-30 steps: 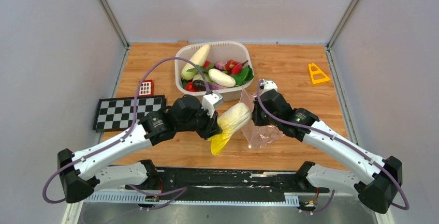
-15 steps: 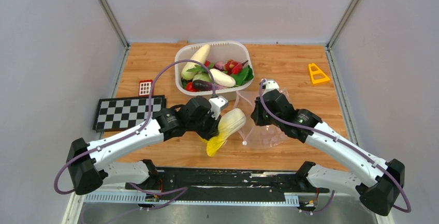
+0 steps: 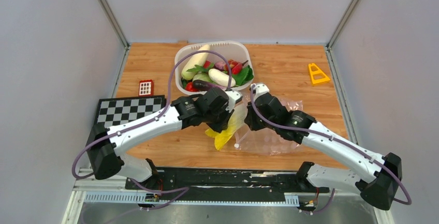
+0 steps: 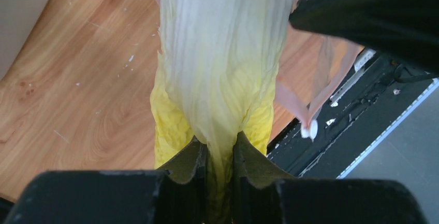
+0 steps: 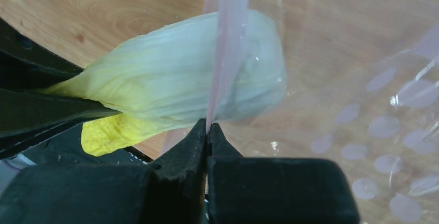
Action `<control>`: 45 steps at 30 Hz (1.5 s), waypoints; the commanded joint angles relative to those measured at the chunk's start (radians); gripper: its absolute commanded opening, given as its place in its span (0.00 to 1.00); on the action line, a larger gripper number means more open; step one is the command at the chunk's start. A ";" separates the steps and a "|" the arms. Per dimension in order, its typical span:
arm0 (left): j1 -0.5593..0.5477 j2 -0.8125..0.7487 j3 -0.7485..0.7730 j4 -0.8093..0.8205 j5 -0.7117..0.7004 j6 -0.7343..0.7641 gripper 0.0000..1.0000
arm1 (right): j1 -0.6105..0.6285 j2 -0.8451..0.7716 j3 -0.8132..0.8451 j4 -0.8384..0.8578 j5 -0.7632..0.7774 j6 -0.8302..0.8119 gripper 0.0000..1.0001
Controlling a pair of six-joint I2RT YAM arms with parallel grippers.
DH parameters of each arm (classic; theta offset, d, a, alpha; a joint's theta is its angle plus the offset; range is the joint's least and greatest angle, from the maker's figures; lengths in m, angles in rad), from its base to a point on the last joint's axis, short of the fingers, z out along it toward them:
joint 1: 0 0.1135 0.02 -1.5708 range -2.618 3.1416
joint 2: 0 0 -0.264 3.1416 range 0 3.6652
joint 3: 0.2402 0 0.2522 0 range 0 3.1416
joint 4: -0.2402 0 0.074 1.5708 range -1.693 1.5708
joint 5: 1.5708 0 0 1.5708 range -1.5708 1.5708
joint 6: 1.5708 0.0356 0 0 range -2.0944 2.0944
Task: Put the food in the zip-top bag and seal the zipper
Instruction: Place the fake vegetable in the zipper food storage bag.
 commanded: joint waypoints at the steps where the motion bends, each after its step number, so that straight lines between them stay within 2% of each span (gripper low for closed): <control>1: -0.031 0.079 0.113 -0.098 -0.041 0.033 0.11 | 0.073 0.046 0.069 -0.014 0.110 -0.033 0.00; 4: -0.042 0.094 0.118 -0.099 -0.048 0.034 0.11 | 0.092 0.061 0.078 -0.010 0.132 -0.048 0.00; 7: -0.041 0.081 0.091 -0.024 0.078 0.037 0.12 | 0.098 0.030 0.041 0.070 0.075 -0.069 0.00; 10: -0.042 0.083 0.084 0.002 0.148 0.047 0.13 | 0.098 -0.017 0.000 0.140 0.013 -0.096 0.00; 16: -0.042 0.062 0.073 0.007 0.167 0.060 0.16 | 0.098 -0.148 -0.111 0.252 -0.031 -0.129 0.00; 18: -0.041 0.044 0.069 0.035 0.164 0.042 0.21 | 0.097 -0.181 -0.140 0.280 -0.059 -0.140 0.00; 20: -0.041 0.017 0.061 0.075 0.137 0.008 0.22 | 0.096 -0.200 -0.154 0.281 -0.068 -0.126 0.00; 21: -0.041 0.003 0.055 0.100 0.130 -0.007 0.24 | 0.096 -0.206 -0.160 0.279 -0.071 -0.118 0.00; 23: -0.040 -0.023 0.042 0.145 0.106 -0.041 0.42 | 0.096 -0.210 -0.171 0.280 -0.090 -0.099 0.00; 26: -0.038 -0.057 0.018 0.228 0.114 -0.069 0.52 | 0.093 -0.215 -0.185 0.306 -0.123 -0.060 0.00; 32: -0.038 -0.096 0.003 0.267 0.063 -0.095 0.62 | 0.045 -0.268 -0.206 0.361 -0.205 0.021 0.00; 38: -0.036 -0.246 0.004 0.288 0.038 -0.102 0.68 | -0.163 -0.313 -0.230 0.387 -0.371 0.147 0.00; 43: -0.036 -0.422 -0.021 0.328 -0.025 -0.108 0.86 | -0.320 -0.324 -0.279 0.515 -0.567 0.303 0.00; 45: -0.035 -0.478 -0.045 0.324 -0.095 -0.102 0.91 | -0.366 -0.317 -0.288 0.569 -0.632 0.355 0.00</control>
